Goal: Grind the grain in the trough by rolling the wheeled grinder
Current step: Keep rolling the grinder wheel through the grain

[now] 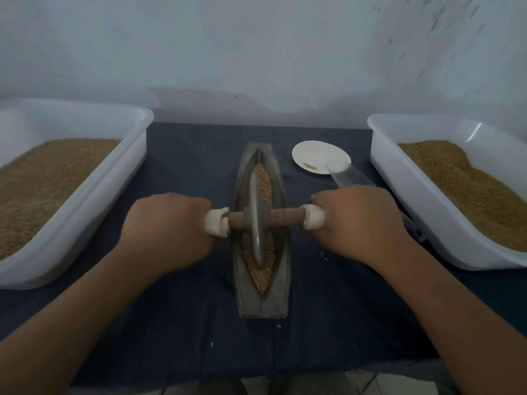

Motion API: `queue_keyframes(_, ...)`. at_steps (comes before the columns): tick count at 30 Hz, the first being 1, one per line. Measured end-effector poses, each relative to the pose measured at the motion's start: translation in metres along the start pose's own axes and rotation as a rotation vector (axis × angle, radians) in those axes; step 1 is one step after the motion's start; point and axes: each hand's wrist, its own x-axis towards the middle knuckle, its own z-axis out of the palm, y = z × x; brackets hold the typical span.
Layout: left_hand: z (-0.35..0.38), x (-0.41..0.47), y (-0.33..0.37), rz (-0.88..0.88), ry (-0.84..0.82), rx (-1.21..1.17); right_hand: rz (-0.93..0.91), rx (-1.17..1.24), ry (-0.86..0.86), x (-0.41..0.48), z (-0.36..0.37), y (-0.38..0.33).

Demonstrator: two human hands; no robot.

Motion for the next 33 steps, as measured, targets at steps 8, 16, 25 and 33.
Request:
queue_keyframes(8,0.017,0.078,0.003,-0.130,-0.047,-0.055,0.182,-0.032,0.037,0.075,0.030,0.002)
queue_keyframes(16,-0.004,0.016,0.003,0.039,-0.022,0.070,0.094,0.050,-0.063,0.007,0.008,0.002)
queue_keyframes(25,0.021,0.066,-0.001,-0.095,-0.032,-0.027,0.183,-0.047,0.053,0.054,0.030,-0.002)
queue_keyframes(33,-0.001,0.041,0.003,-0.044,-0.111,-0.010,0.073,0.024,-0.121,0.038,0.014,0.006)
